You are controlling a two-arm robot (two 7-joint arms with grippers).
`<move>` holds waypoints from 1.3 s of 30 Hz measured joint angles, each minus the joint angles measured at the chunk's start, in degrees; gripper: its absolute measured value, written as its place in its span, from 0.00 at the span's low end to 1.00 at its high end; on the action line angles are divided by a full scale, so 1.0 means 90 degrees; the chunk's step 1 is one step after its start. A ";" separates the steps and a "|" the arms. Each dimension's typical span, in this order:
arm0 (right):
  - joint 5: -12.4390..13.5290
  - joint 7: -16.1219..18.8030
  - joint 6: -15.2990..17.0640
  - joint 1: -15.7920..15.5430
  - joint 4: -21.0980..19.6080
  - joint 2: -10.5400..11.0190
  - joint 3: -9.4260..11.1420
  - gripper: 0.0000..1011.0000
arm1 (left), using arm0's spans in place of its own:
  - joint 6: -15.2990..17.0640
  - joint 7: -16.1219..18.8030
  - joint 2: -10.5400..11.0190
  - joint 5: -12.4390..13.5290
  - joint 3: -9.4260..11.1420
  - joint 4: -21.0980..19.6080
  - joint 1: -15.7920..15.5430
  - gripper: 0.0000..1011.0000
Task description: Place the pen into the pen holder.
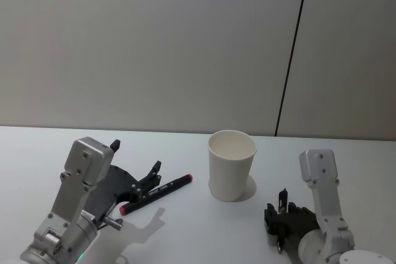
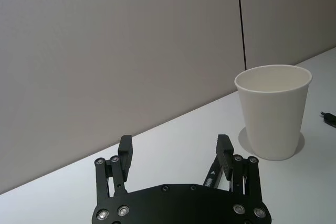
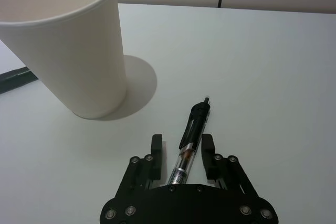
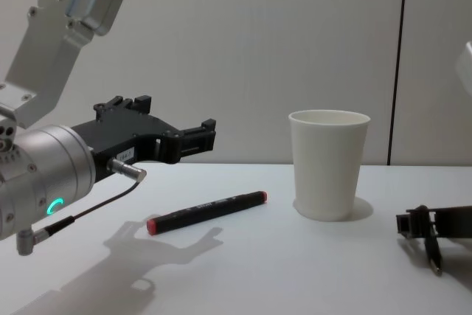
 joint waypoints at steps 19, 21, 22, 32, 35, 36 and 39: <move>-0.0004 0.0002 0.0002 0.0006 0.0015 -0.0011 0.0001 0.14 | 0.0000 0.0000 0.0000 0.0000 0.0000 0.0000 0.0000 0.99; -0.0004 0.0005 0.0001 0.0006 0.0016 -0.0011 0.0002 0.14 | 0.0000 0.0000 0.0000 0.0000 0.0000 0.0000 0.0000 0.99; -0.0004 0.0008 0.0001 0.0007 0.0017 -0.0011 0.0004 0.14 | 0.0000 0.0000 0.0000 0.0000 0.0000 0.0000 0.0000 0.99; 0.0076 0.0266 -0.0412 0.0038 0.0044 0.0045 0.0103 0.14 | 0.0000 0.0000 0.0000 0.0000 0.0000 0.0000 0.0000 0.99; 0.0101 0.0347 -0.0552 0.0041 0.0045 0.0061 0.0138 0.14 | 0.0000 0.0000 0.0000 0.0000 0.0000 0.0000 0.0000 0.99; 0.0120 0.0400 -0.0663 0.0045 0.0046 0.0076 0.0169 0.14 | 0.0000 0.0000 0.0000 0.0000 0.0000 0.0000 0.0000 0.99; 0.0160 0.0514 -0.0912 0.0049 0.0046 0.0099 0.0230 0.14 | 0.0000 0.0000 0.0000 0.0000 0.0000 0.0000 0.0000 0.99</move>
